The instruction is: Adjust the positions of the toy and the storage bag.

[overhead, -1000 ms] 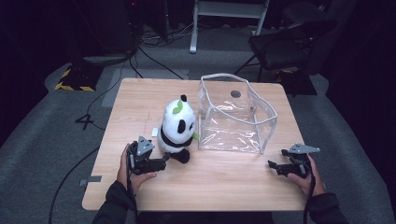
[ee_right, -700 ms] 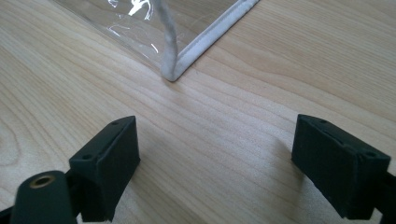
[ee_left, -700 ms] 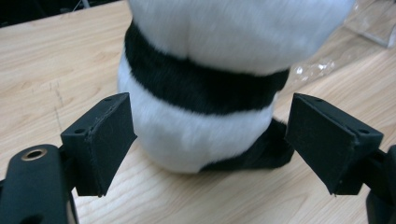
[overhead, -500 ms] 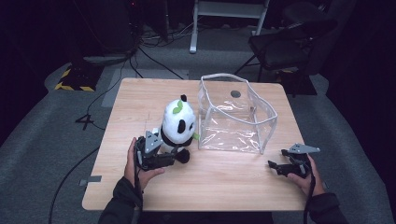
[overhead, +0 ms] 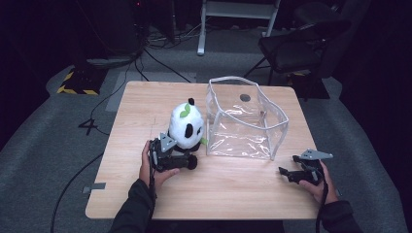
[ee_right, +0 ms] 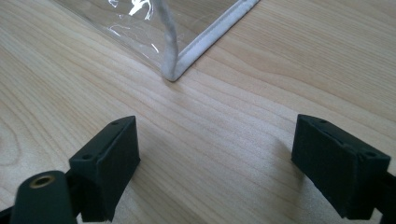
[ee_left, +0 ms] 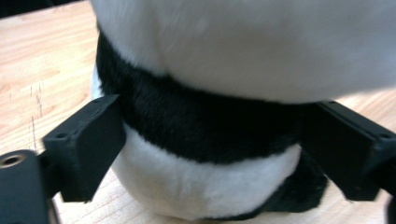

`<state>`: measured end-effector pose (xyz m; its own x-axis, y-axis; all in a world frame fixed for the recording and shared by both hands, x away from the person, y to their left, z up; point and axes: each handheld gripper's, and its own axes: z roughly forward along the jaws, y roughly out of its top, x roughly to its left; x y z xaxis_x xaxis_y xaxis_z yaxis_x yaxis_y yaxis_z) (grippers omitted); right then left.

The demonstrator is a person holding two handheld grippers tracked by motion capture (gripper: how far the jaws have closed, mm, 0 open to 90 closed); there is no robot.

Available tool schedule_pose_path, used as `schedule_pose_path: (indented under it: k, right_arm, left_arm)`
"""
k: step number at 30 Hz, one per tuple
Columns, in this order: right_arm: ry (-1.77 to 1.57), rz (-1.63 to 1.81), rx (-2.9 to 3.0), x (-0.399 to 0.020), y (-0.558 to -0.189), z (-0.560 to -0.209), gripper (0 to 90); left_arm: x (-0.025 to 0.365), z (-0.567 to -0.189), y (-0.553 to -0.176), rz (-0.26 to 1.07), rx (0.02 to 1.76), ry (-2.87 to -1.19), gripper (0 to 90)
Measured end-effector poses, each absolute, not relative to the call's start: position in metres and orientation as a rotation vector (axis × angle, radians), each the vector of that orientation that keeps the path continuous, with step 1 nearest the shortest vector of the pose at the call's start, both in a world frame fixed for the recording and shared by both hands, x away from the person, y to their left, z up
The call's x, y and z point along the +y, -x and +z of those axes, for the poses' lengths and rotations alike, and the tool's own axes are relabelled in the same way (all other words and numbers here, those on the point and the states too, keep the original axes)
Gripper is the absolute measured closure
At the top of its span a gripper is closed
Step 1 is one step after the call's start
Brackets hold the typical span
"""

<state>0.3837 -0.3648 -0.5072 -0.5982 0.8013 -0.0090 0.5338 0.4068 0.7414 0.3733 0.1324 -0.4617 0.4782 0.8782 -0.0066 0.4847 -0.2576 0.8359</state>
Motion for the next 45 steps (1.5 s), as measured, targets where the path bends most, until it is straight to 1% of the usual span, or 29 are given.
schedule_pose_path:
  k: [4, 6, 11, 14, 16, 18, 20, 22, 30, 38, 45]
  right_arm:
    - [-1.149, 1.016, 2.304, -0.365, -0.384, -0.507, 15.0]
    - [-1.149, 1.016, 2.305, -0.365, -0.384, -0.507, 15.0]
    - [-1.148, 1.016, 2.305, -0.365, -0.384, -0.507, 15.0]
    - [-1.147, 1.017, 2.306, -0.365, -0.384, -0.507, 15.0]
    - [-1.147, 1.017, 2.306, -0.365, -0.384, -0.507, 15.0]
    - [-1.146, 1.017, 2.306, -0.365, -0.384, -0.507, 15.0]
    - [-1.145, 1.017, 2.307, -0.365, -0.384, -0.507, 15.0]
    - [-1.145, 1.017, 2.307, -0.365, -0.384, -0.507, 15.0]
    - [-1.144, 1.018, 2.308, -0.365, -0.383, -0.507, 15.0]
    - [-1.142, 1.017, 2.311, -0.365, -0.384, -0.507, 15.0]
    - [-1.142, 1.017, 2.310, -0.365, -0.384, -0.507, 15.0]
  left_arm:
    - [0.134, -0.472, -0.381, 0.567, 1.157, -1.913, 2.9]
    - [0.134, -0.478, -0.386, 0.576, 1.155, -1.946, 1.4]
    - [0.138, -0.485, -0.395, 0.526, 1.193, -1.921, 1.1]
    - [0.136, -0.485, -0.397, 0.563, 1.210, -1.940, 6.4]
    - [0.134, -0.484, -0.398, 0.583, 1.194, -1.958, 16.6]
    - [0.133, -0.483, -0.397, 0.605, 1.176, -1.974, 23.4]
    - [0.134, -0.483, -0.397, 0.611, 1.172, -1.974, 27.5]
    - [0.136, -0.483, -0.397, 0.608, 1.175, -1.972, 29.4]
    - [0.149, -0.480, -0.393, 0.576, 1.163, -2.002, 29.8]
    - [0.189, -0.476, -0.380, 0.516, 1.175, -2.026, 27.7]
    - [0.210, -0.477, -0.370, 0.503, 1.178, -2.025, 25.8]
